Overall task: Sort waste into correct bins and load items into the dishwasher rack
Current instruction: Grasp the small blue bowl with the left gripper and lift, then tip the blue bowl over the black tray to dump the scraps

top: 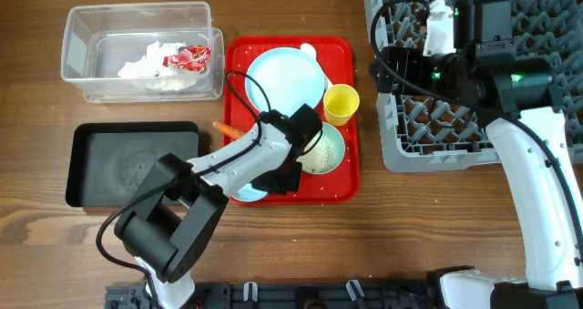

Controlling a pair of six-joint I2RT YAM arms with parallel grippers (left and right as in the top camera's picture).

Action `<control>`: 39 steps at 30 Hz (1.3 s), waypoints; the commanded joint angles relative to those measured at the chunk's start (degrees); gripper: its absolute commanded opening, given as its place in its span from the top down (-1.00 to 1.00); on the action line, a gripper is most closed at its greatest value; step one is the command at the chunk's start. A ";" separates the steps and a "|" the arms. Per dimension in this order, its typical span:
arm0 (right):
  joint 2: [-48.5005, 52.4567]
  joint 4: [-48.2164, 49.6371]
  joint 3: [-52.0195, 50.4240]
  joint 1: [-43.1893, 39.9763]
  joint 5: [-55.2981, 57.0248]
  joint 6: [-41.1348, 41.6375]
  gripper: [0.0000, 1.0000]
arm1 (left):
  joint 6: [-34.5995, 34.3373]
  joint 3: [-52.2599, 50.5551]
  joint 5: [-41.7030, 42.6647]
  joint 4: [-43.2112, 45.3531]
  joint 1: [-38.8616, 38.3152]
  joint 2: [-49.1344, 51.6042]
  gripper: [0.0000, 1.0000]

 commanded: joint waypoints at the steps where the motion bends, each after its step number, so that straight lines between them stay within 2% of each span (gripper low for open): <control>1: 0.63 -0.04 1.33 -0.26 0.92 0.87 -1.00 | -0.70 -0.74 0.15 0.98 -0.13 0.24 0.92; 7: 0.63 -0.26 1.31 -0.26 0.92 0.87 -0.99 | -0.70 2.27 0.33 -1.60 0.70 0.13 0.92; 13: 0.63 -0.22 1.33 -0.26 0.72 0.87 -1.00 | 1.31 19.74 0.24 -16.79 3.63 0.02 0.92; 16: 0.63 -0.26 1.33 -0.26 0.74 0.87 -1.00 | 1.42 26.91 0.44 -21.29 6.10 -0.50 0.92; 23: 0.63 -0.24 1.33 -0.26 0.74 0.72 -1.00 | 1.79 29.51 7.67 -24.87 19.45 -6.12 0.92; 26: 0.63 -0.13 1.33 -0.26 0.76 0.66 -0.99 | 7.34 29.35 13.99 -26.69 28.50 -9.05 0.92; 30: 0.63 -0.02 1.33 -0.26 0.76 0.66 -0.99 | 18.32 27.61 25.97 -27.23 39.56 -11.82 0.91; 33: 0.63 -0.02 1.33 -0.26 0.76 0.66 -0.99 | 28.76 24.65 35.91 -27.41 46.93 -12.28 0.92; 36: 0.63 -0.04 1.33 -0.26 0.76 0.63 -0.99 | 42.88 19.98 49.40 -27.08 54.14 -12.28 0.91; 39: 0.63 -0.09 1.31 -0.26 0.76 0.63 -1.00 | 52.06 15.78 57.79 -27.08 59.69 -12.28 0.92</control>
